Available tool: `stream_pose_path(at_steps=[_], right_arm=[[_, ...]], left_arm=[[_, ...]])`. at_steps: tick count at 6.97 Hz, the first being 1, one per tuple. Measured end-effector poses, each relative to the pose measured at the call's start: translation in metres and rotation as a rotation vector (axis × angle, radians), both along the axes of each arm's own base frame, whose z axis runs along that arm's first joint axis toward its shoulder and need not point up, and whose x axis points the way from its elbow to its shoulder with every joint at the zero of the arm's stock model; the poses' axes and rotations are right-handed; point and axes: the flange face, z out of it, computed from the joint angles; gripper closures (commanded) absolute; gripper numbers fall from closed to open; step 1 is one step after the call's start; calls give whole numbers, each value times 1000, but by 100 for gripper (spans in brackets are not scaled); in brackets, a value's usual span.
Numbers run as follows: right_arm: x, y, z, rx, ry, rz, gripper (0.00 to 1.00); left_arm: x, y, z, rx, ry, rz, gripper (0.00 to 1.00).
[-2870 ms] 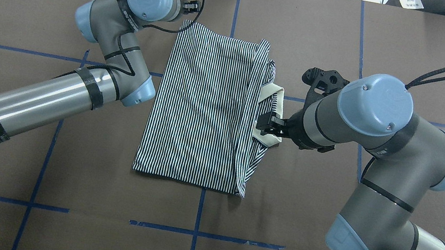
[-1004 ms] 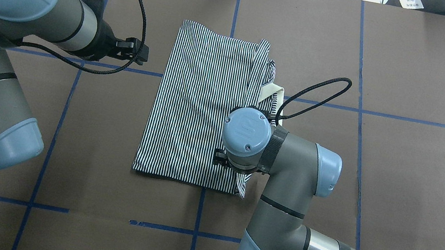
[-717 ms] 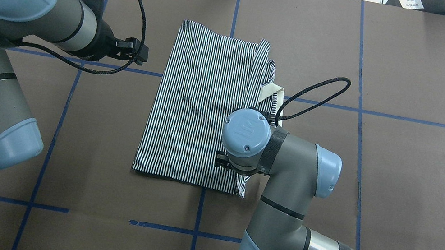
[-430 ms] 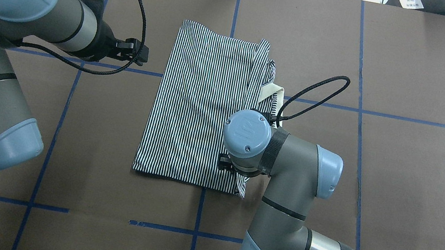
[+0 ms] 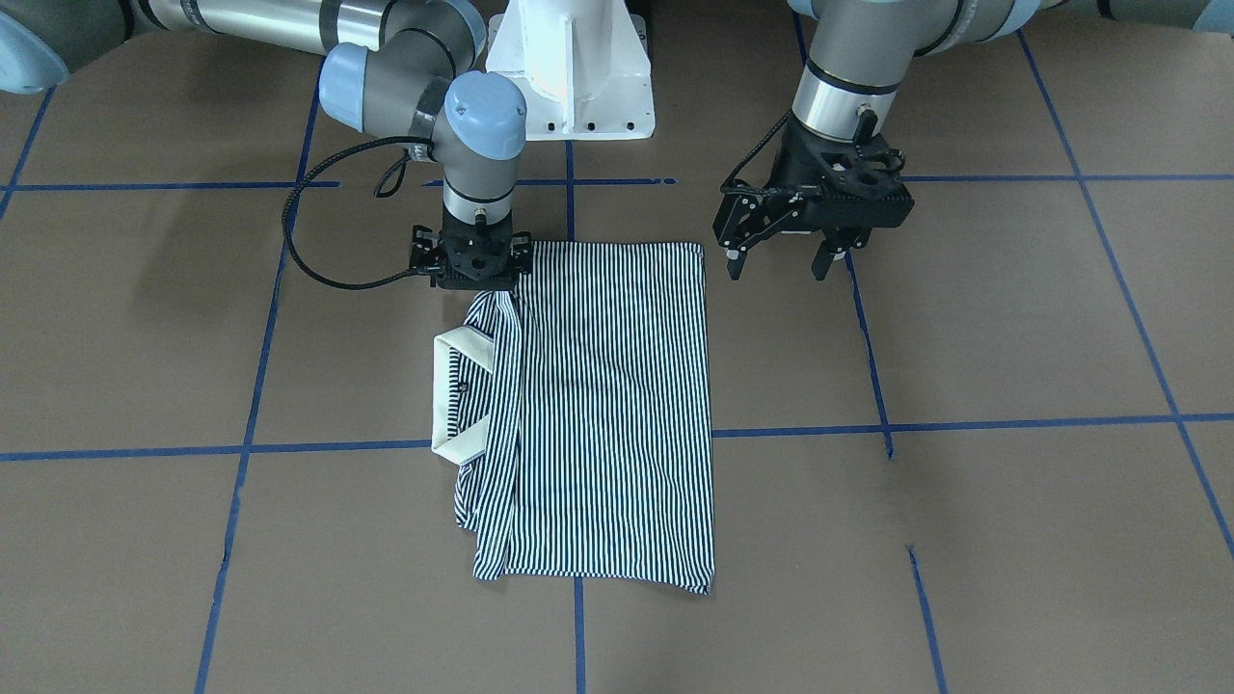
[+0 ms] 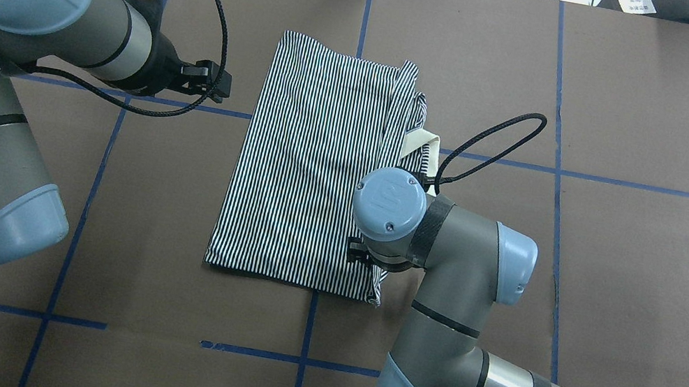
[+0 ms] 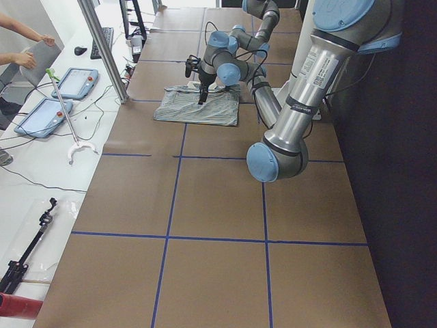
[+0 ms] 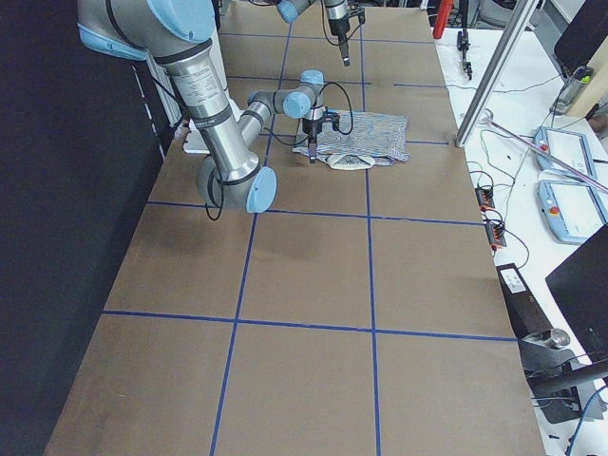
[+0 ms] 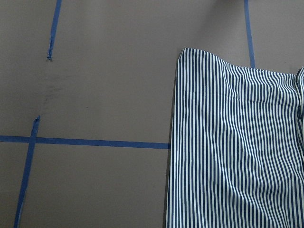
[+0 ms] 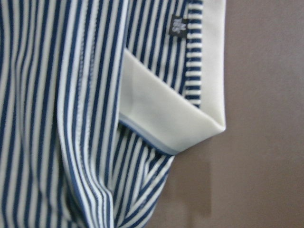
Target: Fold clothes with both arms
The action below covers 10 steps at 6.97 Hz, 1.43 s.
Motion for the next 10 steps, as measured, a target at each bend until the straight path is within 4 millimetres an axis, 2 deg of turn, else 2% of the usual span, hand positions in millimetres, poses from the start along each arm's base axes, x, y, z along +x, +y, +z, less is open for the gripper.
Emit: stream_pose_path(at_steps=[2, 3, 4, 6, 7, 8, 10], right_arm=[[45, -12, 28, 46, 38, -46, 0], [55, -14, 26, 61, 30, -51, 0], [56, -19, 9, 77, 5, -48, 0], [28, -50, -37, 106, -37, -27, 0], [7, -67, -46, 120, -58, -19, 0], [-9, -79, -43, 130, -69, -17, 0], [-20, -89, -35, 139, -63, -27, 0]], left_arm=[[3, -1, 2, -5, -1, 4, 0], [3, -1, 0, -2, 2, 5, 0], [2, 0, -1, 0, 3, 6, 0], [-1, 0, 0, 2, -1, 5, 0], [-2, 0, 1, 2, -3, 5, 0], [-2, 0, 2, 2, -5, 5, 0], [-3, 0, 3, 2, -7, 5, 0]])
